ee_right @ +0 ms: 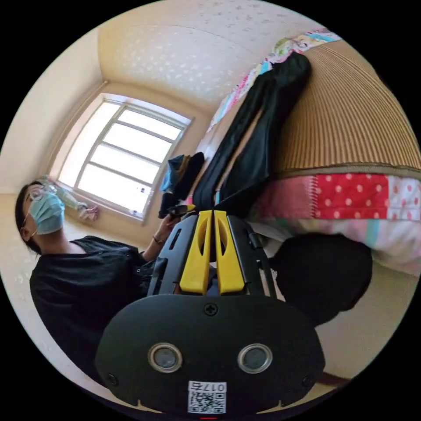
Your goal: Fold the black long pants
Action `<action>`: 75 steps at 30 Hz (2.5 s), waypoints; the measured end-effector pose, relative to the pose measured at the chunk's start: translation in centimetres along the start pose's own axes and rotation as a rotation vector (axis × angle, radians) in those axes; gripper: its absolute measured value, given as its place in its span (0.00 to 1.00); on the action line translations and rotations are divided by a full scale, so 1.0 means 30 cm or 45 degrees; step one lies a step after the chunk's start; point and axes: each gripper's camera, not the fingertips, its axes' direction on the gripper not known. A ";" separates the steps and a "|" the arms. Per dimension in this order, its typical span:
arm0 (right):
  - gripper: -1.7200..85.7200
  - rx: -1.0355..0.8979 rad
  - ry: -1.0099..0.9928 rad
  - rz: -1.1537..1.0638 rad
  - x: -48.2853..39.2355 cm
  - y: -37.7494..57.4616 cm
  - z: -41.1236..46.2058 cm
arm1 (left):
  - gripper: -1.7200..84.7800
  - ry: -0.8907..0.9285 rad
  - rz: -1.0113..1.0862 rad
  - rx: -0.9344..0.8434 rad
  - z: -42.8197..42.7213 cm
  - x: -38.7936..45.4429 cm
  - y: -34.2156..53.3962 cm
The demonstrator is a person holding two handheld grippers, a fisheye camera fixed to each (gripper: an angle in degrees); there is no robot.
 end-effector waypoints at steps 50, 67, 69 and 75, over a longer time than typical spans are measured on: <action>0.14 0.560 0.408 0.217 0.235 -1.329 0.145 | 0.02 0.435 0.390 -0.200 0.062 0.085 -0.105; 0.05 0.328 1.435 -0.371 -0.404 -1.817 0.729 | 0.02 0.511 0.319 -0.088 -0.111 -0.040 -0.023; 0.05 0.382 1.392 -0.494 -0.547 -1.849 0.853 | 0.02 0.451 0.296 -0.012 -0.206 -0.043 0.033; 0.04 0.399 1.118 -0.582 -0.758 -1.968 1.246 | 0.02 0.200 0.109 0.229 -0.469 -0.117 0.178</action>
